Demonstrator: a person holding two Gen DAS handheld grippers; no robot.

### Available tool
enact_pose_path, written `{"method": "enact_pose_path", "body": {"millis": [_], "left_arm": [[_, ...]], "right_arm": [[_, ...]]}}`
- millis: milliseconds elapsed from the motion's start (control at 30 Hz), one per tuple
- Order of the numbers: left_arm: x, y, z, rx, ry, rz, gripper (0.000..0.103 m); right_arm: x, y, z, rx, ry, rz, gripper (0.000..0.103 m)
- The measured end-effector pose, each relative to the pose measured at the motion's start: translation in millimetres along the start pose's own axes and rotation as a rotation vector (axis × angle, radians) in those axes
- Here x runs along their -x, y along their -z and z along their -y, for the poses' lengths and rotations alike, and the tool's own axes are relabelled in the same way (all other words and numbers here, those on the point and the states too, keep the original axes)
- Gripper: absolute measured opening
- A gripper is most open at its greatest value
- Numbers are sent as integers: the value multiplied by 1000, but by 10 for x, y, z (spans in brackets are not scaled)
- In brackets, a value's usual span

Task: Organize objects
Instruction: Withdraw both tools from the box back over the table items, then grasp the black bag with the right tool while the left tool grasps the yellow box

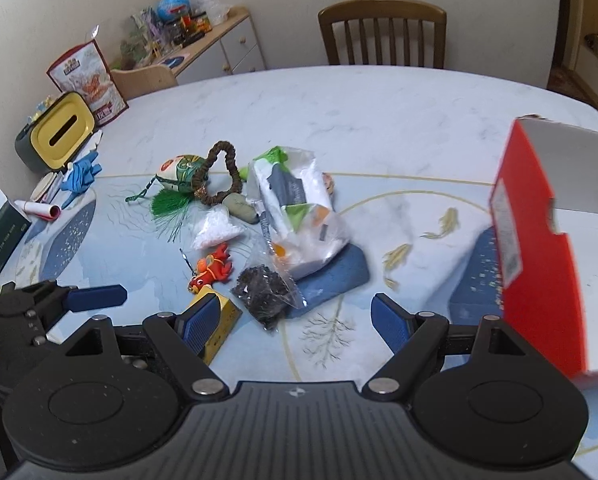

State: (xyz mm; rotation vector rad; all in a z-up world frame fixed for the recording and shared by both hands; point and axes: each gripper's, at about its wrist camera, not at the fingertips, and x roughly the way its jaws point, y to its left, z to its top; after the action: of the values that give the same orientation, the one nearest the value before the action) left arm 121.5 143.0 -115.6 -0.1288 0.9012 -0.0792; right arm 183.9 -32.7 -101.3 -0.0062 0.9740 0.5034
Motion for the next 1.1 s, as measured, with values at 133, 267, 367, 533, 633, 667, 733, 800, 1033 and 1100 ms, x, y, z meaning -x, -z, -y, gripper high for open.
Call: {"method": "enact_pose_path", "body": {"millis": [133, 267, 367, 533, 633, 667, 733, 800, 1033, 1100], "left_arm": [[-102, 44, 5, -20, -16, 2, 102], [-187, 68, -7, -30, -16, -4, 102], [-243, 80, -13, -23, -9, -12, 102], [-306, 94, 2, -16, 12, -18, 98], [-342, 108, 20, -21, 15, -25, 93], [-353, 114, 22, -23, 18, -28, 92], [-374, 125, 24, -28, 23, -35, 86], [-383, 132, 17, -28, 27, -42, 82], [-390, 141, -14, -22, 48, -57, 67], [-387, 144, -15, -20, 52, -60, 63]], "right_arm": [[-187, -53, -35, 2, -3, -29, 82], [-365, -78, -72, 14, 3, -59, 83], [-485, -96, -102, 15, 6, -77, 82], [-628, -115, -140, 7, -1, -93, 82], [-711, -127, -144, -14, -4, -104, 82], [-734, -131, -151, -16, -4, -105, 82], [-766, -134, -166, -12, -3, -108, 78], [-793, -134, -177, -10, -6, -113, 75], [-848, -132, -186, -28, -26, -123, 60], [-845, -134, -183, -32, -32, -123, 57]]}}
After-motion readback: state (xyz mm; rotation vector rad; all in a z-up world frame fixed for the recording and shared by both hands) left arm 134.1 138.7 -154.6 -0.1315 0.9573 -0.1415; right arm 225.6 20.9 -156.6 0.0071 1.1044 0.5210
